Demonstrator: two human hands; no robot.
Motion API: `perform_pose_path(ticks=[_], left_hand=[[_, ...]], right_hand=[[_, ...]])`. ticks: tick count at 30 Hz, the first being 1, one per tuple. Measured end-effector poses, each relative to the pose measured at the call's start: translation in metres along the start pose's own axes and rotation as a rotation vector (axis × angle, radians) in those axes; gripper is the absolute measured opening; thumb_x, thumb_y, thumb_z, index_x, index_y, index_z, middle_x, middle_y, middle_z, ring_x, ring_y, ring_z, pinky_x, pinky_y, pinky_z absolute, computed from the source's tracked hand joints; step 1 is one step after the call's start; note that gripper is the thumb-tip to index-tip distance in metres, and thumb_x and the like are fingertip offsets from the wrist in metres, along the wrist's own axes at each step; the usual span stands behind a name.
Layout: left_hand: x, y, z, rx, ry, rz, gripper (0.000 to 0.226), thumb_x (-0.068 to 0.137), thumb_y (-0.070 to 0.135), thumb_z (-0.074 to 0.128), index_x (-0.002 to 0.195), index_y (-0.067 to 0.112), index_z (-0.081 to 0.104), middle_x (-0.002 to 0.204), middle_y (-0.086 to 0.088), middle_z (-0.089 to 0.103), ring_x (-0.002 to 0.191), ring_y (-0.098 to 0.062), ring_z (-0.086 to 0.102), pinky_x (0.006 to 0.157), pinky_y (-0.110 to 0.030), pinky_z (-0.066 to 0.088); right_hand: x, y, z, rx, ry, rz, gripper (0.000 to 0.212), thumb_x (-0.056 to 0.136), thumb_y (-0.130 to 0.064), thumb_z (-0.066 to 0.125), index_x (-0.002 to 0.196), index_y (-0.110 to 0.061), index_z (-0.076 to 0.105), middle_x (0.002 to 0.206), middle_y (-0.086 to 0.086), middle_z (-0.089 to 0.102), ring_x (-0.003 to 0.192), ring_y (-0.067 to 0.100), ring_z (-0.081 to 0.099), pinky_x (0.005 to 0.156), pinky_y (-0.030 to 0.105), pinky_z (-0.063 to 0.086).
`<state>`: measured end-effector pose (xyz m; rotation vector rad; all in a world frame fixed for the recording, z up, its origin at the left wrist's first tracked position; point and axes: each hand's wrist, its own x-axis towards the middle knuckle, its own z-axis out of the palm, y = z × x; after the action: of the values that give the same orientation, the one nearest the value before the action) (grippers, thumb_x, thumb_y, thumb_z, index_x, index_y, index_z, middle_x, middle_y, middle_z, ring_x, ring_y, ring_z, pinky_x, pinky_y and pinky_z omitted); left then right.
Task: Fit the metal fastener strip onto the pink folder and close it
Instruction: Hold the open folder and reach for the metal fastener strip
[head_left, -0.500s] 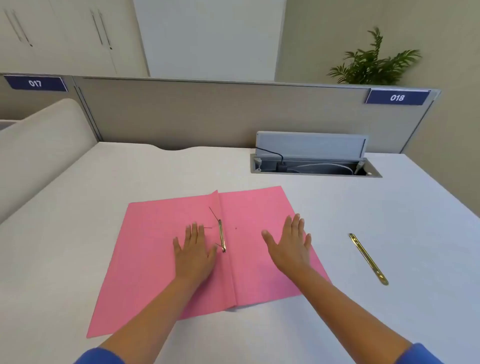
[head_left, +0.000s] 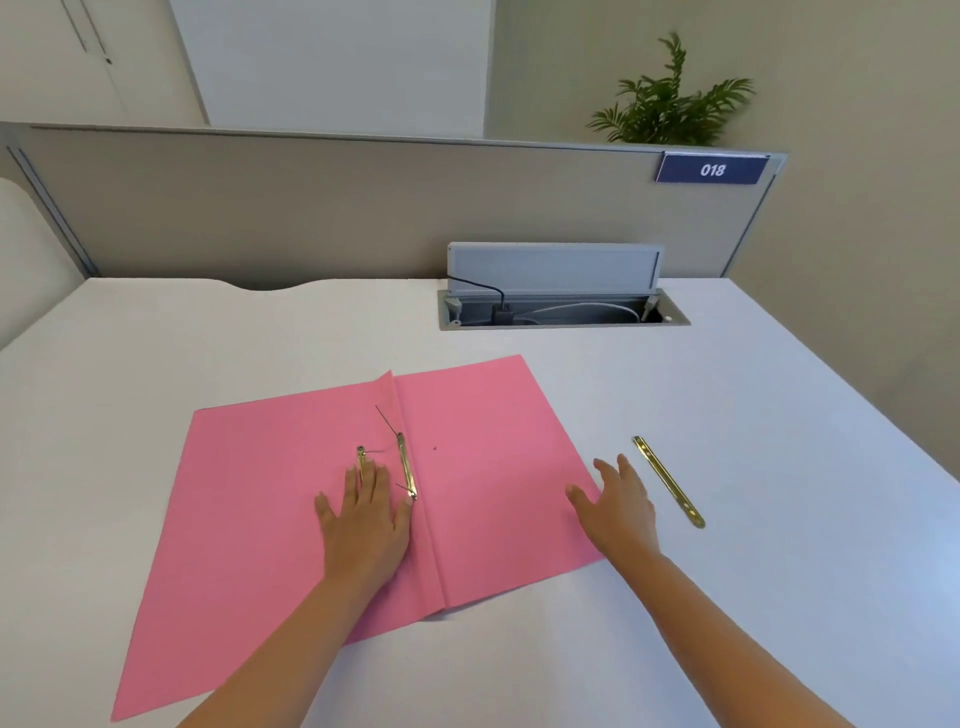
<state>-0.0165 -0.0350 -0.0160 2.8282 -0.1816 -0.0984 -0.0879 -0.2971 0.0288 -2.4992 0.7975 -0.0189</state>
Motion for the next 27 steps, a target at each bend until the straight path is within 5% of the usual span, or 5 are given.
perform_pose_path(ticks=[9,11,13,17,27], left_hand=[[0.004,0.006,0.002,-0.043,0.012,0.018,0.057,0.095,0.042,0.023,0.146,0.019,0.018,0.16,0.001,0.006,0.147,-0.019,0.006,0.116,-0.055,0.001],[0.005,0.005,0.003,-0.057,0.013,0.017,0.056,0.095,0.041,0.023,0.146,0.019,0.019,0.16,0.001,0.007,0.147,-0.018,0.006,0.117,-0.055,0.001],[0.005,0.004,0.004,-0.07,0.017,0.017,0.055,0.095,0.04,0.023,0.146,0.018,0.02,0.16,0.001,0.007,0.147,-0.017,0.006,0.117,-0.055,0.0],[0.005,0.004,0.004,-0.075,0.024,0.016,0.054,0.095,0.038,0.022,0.146,0.018,0.021,0.16,0.001,0.008,0.147,-0.017,0.007,0.117,-0.054,0.0],[0.004,0.007,0.002,-0.072,0.017,0.012,0.054,0.096,0.038,0.022,0.146,0.018,0.021,0.16,0.002,0.007,0.147,-0.017,0.006,0.117,-0.054,0.0]], right_hand=[[0.043,0.06,-0.052,0.008,0.136,0.222,0.037,0.089,-0.022,0.057,0.123,-0.007,0.06,0.126,0.014,0.055,0.123,0.032,0.047,0.095,0.038,0.043],[0.046,0.061,-0.057,-0.013,0.095,0.237,0.013,0.085,-0.019,0.059,0.085,-0.009,0.067,0.092,0.01,0.06,0.098,0.034,0.056,0.075,0.032,0.046],[0.049,0.062,-0.058,-0.064,0.073,0.235,0.027,0.08,-0.014,0.059,0.054,-0.012,0.051,0.064,0.003,0.047,0.075,0.028,0.05,0.053,0.024,0.035],[0.056,0.057,-0.063,-0.08,0.052,0.295,0.012,0.079,-0.003,0.056,0.078,-0.007,0.067,0.077,0.008,0.063,0.076,0.027,0.061,0.062,0.024,0.042],[0.063,0.051,-0.067,-0.097,-0.011,0.367,0.027,0.081,0.001,0.045,0.057,-0.011,0.041,0.06,0.003,0.047,0.073,0.026,0.057,0.063,0.026,0.044]])
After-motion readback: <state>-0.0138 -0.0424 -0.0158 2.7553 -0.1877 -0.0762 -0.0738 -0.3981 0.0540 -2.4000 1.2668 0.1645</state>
